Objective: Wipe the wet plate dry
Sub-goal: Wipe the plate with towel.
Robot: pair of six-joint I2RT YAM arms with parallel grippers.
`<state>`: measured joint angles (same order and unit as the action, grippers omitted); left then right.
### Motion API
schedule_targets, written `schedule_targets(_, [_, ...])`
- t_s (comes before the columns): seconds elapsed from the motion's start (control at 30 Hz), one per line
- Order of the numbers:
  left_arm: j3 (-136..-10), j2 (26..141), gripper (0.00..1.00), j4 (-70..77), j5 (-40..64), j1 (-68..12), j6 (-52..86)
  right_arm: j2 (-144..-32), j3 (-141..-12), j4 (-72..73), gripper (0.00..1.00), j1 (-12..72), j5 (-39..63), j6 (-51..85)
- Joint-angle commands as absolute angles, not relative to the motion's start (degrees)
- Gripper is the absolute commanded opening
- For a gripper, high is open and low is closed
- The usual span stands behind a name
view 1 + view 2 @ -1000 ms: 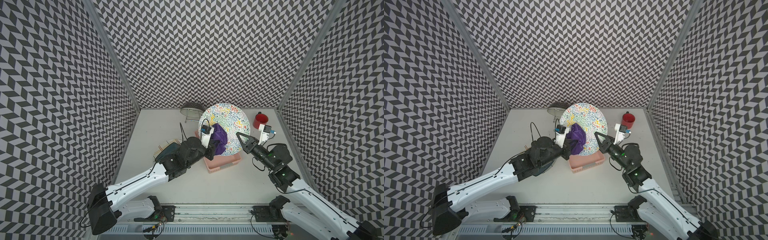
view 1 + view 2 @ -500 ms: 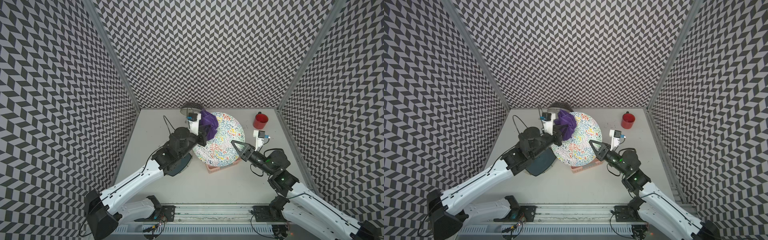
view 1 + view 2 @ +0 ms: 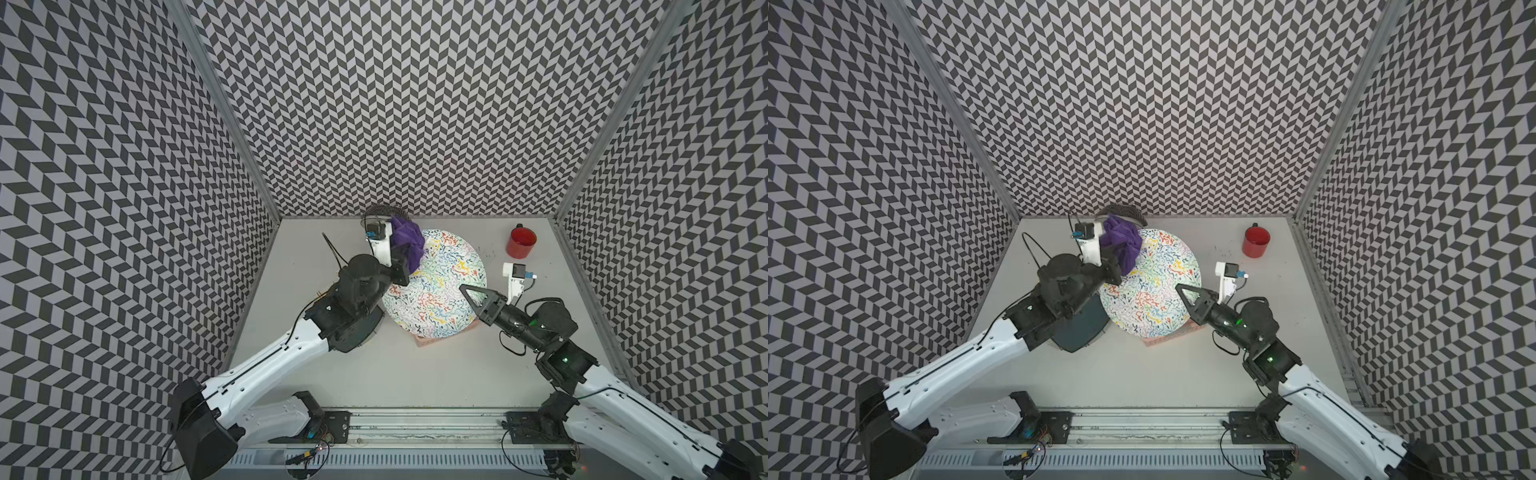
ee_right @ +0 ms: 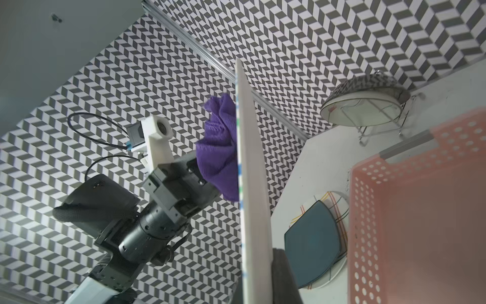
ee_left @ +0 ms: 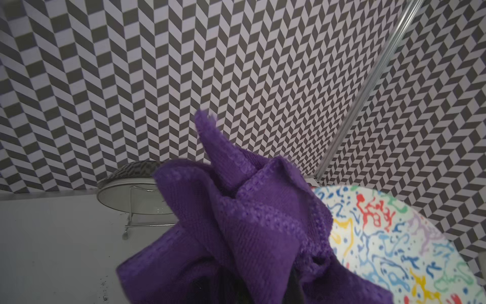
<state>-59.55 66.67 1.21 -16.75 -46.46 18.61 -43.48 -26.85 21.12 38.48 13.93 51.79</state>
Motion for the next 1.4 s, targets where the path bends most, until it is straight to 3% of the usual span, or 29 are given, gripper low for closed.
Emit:
schedule_targets(0.0, [-61.91, 73.47, 0.0, -4.71, -19.59, -54.94, 13.55, -39.97, -27.05, 40.75, 0.0, 39.75, 16.49, 53.29])
schedule_targets(0.07, [-61.53, 75.54, 0.0, -6.05, -24.31, -57.66, 14.32, -40.48, -29.41, 39.08, 0.0, 36.46, 17.64, 53.17])
schedule_targets(0.13, [-57.81, 71.96, 0.0, -3.49, -21.83, -55.36, 18.01, -40.83, -31.23, 37.38, 0.0, 31.95, 19.86, 54.4])
schedule_targets(0.33, [-44.08, 51.39, 0.0, 10.65, 12.65, -28.21, 38.7, -37.82, -29.94, 45.62, 0.0, 13.5, 31.31, 68.7])
schedule_targets(0.47, [-38.89, 47.17, 0.0, 26.88, 31.05, -19.57, 57.71, -40.66, -24.87, 65.36, 0.0, 10.09, 35.1, 83.73])
schedule_targets(0.57, [-36.3, 49.55, 0.0, 48.29, 37.04, -19.41, 73.78, -46.02, -24.96, 76.36, 0.0, 11.15, 39.7, 88.68])
schedule_targets(0.73, [-38.13, 56.51, 0.0, 71.02, 38.72, -22.67, 90.02, -48.68, -24.59, 69.68, 0.0, 20.37, 37.23, 81.5])
schedule_targets(0.97, [-41.2, 62.35, 0.0, 80.27, 36.31, -31.69, 94.76, -56.49, -25.8, 74.25, 0.0, 31.39, 33.99, 77.8])
schedule_targets(1.17, [-40.36, 63.07, 0.0, 79.16, 32.44, -46.22, 87.67, -62.26, -32.88, 77.89, 0.0, 29.09, 29.83, 79.57])
schedule_targets(1.27, [-39.41, 60.46, 0.0, 80.13, 32.15, -43.32, 88.96, -62.06, -33.47, 80.41, 0.0, 22.53, 30.29, 83.5])
schedule_targets(1.37, [-41.83, 57.51, 0.0, 75.75, 33.58, -37.02, 90.19, -59.35, -31.3, 78.26, 0.0, 21.84, 34.09, 82.92])
